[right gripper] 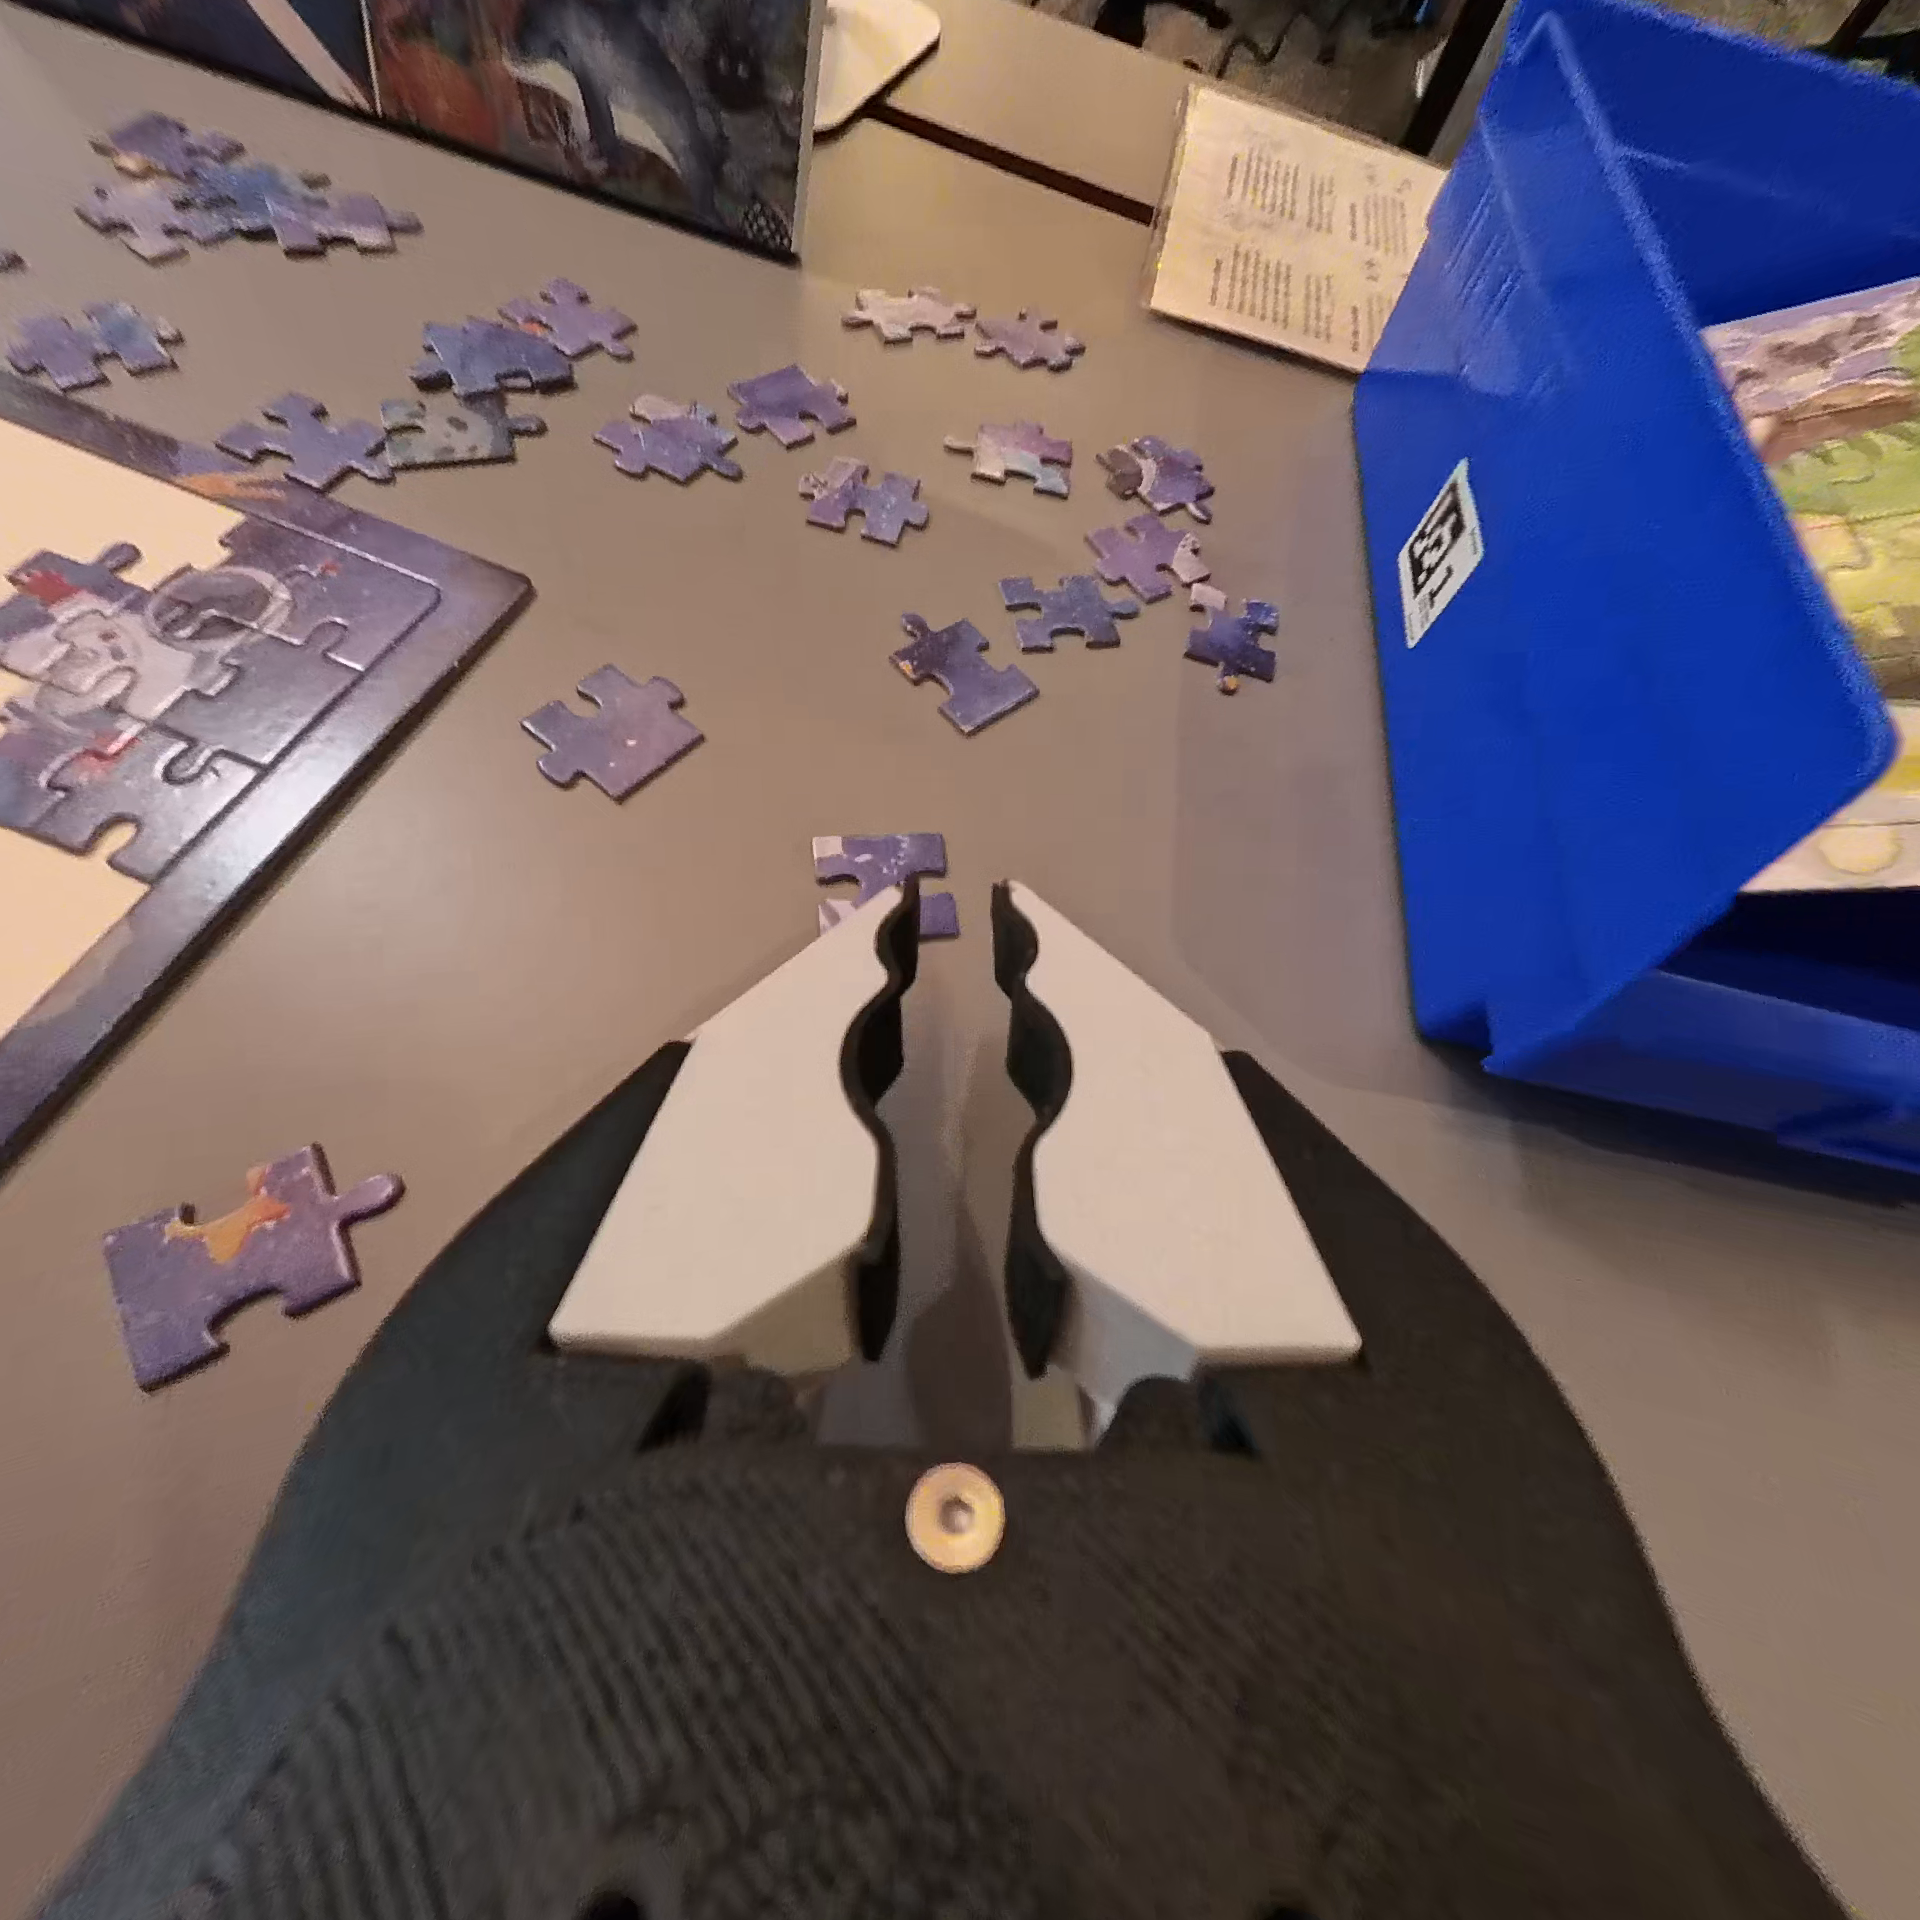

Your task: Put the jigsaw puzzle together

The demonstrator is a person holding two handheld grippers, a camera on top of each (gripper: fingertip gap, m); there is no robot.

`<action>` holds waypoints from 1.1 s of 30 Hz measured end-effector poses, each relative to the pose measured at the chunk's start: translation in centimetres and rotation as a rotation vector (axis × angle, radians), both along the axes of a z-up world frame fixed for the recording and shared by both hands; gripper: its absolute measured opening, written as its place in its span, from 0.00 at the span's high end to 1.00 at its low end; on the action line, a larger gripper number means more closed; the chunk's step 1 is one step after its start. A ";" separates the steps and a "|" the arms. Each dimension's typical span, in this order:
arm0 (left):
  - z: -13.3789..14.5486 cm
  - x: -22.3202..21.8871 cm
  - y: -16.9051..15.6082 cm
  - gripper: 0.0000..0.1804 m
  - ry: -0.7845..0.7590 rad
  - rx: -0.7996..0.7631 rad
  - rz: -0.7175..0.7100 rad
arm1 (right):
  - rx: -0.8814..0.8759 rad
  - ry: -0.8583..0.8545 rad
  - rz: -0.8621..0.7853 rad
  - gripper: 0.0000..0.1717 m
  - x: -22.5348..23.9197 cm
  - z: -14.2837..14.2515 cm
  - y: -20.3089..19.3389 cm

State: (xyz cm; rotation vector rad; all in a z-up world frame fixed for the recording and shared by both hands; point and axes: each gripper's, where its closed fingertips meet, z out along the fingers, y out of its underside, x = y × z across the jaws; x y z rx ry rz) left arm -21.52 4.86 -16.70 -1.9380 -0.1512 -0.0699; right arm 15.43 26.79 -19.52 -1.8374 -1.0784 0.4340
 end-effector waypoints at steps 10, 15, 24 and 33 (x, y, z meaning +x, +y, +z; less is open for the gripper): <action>0.0 0.0 0.1 0.88 0.001 0.002 -0.002 | 0.017 0.096 0.007 0.93 0.1 1.4 0.0; 0.1 0.1 0.1 0.88 0.000 0.005 -0.004 | 0.026 0.073 0.010 0.93 0.0 1.2 -0.1; 0.0 0.1 0.1 0.88 -0.004 0.004 -0.008 | 0.032 0.070 0.010 0.93 0.0 1.2 -0.1; 0.1 0.1 0.1 0.88 -0.004 0.006 -0.006 | 0.039 0.066 0.008 0.93 0.0 1.2 -0.1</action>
